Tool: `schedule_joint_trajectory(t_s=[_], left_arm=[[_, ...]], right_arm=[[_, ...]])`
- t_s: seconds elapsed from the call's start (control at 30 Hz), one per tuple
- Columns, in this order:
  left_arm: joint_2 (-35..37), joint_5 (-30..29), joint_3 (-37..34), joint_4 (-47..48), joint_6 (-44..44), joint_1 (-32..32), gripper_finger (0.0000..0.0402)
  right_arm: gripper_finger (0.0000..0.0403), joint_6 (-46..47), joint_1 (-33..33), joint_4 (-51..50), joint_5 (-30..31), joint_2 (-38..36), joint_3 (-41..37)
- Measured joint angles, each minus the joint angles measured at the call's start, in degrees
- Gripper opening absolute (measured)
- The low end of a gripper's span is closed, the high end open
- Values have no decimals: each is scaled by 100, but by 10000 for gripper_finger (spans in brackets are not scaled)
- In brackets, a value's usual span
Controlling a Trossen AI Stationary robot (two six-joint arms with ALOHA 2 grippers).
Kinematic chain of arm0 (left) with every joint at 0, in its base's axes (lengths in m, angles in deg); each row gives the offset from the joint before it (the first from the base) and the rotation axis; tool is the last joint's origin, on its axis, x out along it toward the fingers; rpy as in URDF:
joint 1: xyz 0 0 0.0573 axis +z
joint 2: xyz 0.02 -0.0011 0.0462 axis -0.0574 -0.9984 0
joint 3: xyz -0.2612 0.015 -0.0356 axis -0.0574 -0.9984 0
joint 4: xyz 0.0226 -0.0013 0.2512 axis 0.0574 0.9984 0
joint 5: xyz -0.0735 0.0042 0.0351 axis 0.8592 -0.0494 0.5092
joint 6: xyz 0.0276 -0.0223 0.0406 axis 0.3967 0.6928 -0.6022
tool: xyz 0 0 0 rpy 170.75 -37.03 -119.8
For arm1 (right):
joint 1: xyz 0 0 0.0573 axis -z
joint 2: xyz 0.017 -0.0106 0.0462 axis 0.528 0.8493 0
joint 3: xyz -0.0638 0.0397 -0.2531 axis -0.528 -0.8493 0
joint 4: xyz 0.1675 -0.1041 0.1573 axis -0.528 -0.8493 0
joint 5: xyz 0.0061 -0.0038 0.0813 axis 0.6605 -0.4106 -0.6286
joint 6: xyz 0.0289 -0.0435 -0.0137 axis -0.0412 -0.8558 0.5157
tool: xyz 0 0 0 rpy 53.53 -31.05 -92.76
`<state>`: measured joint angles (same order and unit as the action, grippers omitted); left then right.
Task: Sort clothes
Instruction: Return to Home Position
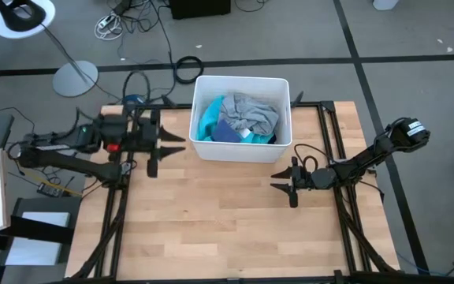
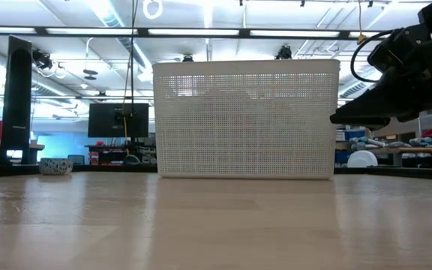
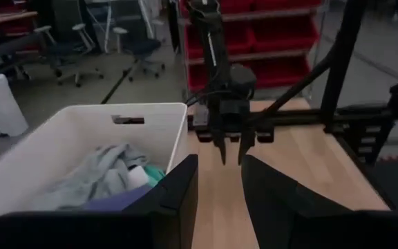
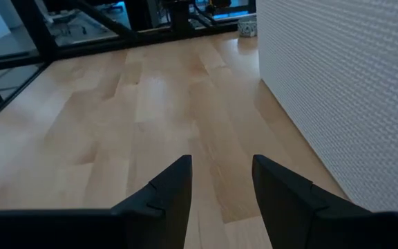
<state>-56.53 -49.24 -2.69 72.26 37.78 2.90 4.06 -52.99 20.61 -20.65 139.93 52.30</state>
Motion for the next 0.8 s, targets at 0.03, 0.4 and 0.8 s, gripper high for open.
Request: schedule_joint_trajectory(t_s=[0.03, 0.4, 0.8], left_arm=[[153, -97, -346, -295, 81, -66, 117], [1330, -424, -4062, -3798, 396, -198, 117], [2121, -491, -5827, -4999, 894, -198, 117]], right_arm=[[153, 0, 0, 0, 0, 0, 0], [153, 0, 0, -46, -36, 0, 0], [153, 2, -2, -66, -63, 0, 0]])
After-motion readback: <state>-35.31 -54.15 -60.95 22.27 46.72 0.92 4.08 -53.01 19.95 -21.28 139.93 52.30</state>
